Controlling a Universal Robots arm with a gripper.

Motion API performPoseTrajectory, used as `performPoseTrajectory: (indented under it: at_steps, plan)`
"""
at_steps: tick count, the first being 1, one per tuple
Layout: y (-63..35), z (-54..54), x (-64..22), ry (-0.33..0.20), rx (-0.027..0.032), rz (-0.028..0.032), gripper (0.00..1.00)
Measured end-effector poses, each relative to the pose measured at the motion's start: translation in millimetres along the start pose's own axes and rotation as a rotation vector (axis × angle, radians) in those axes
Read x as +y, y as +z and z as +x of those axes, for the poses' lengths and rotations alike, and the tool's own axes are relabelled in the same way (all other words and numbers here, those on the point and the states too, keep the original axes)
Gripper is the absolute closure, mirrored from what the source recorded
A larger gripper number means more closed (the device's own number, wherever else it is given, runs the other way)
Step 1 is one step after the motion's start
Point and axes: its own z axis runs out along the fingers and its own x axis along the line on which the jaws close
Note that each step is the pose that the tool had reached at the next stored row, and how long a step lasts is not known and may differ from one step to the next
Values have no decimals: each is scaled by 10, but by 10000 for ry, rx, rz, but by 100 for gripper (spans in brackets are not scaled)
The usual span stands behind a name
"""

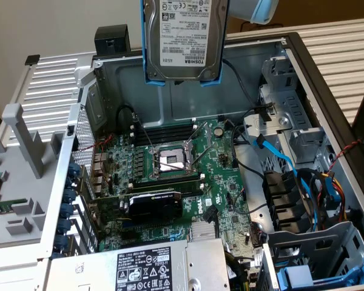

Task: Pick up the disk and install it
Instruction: 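Pick up the disk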

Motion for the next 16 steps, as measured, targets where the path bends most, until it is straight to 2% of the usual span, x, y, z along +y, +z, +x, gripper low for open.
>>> performPoseTrajectory:
  at_steps: [3, 6, 16]
  plan:
    - [0, 65, -31, 0, 0, 0, 63]
    - [-15, 88, -100, 1, 2, -1, 63]
    - [-204, 98, -384, 1, -1, 1, 63]
